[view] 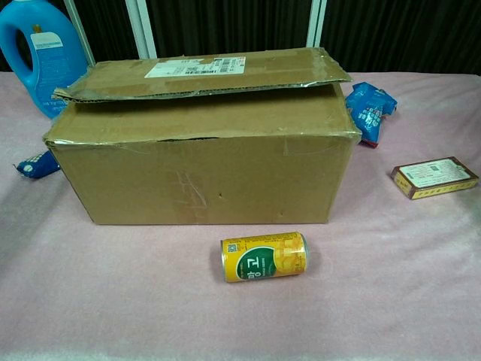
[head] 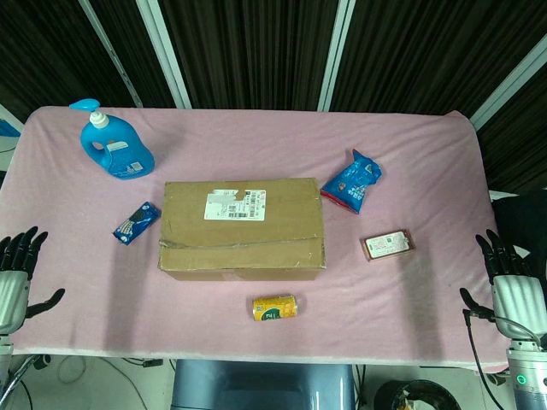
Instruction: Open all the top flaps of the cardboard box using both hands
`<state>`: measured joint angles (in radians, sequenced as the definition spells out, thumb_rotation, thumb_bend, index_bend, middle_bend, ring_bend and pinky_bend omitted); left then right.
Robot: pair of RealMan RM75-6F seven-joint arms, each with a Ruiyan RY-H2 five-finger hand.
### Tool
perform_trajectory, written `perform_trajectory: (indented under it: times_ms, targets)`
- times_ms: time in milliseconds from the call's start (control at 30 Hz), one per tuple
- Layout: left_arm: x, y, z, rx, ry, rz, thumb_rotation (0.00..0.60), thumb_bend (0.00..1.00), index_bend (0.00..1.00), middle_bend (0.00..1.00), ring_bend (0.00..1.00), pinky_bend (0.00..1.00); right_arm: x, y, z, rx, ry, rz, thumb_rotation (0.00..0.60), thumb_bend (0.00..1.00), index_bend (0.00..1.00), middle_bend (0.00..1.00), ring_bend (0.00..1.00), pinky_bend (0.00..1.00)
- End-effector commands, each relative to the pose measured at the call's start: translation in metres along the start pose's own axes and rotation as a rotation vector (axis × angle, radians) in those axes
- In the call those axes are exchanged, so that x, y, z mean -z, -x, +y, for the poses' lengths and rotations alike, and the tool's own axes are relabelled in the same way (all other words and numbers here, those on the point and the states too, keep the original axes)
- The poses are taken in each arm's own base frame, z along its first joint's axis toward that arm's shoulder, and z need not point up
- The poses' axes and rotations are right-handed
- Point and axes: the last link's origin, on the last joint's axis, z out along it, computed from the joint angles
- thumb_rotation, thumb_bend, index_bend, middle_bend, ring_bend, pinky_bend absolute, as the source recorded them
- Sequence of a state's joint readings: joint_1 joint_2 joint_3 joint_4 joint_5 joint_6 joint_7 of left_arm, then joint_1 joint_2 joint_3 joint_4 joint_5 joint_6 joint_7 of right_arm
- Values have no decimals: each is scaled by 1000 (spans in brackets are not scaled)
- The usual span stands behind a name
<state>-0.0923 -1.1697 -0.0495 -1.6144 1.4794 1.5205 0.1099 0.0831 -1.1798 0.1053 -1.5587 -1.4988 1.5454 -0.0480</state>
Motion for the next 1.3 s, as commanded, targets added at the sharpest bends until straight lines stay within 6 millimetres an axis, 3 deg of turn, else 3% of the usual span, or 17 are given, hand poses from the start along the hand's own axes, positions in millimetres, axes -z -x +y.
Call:
perform_trajectory:
  times_ms: [33,267,400,600,933,1300]
  targets:
    - [0,0,0,0,0,0,600,147,0,0,0,0,0,0,0,-2,0,0,600,313,0,0,0,213]
    - [-1,-2,1,5,-2,13,600,147,0,0,0,0,0,0,0,0,4,0,600,313,0,0,0,213]
    - [-5,-7,11,49,15,25,600,147,0,0,0,0,0,0,1,-6,13,-1,600,313,0,0,0,213]
    - [-29,-22,47,69,94,57,600,175,0,0,0,0,-2,2,3,-14,29,-8,600,313,0,0,0,213]
    - [-79,-25,136,112,247,6,600,201,0,0,0,0,-5,4,8,-37,70,-16,600,313,0,0,0,213]
    - [-90,-13,187,66,339,-68,600,215,0,0,0,0,-7,5,9,-51,83,-18,600,313,0,0,0,213]
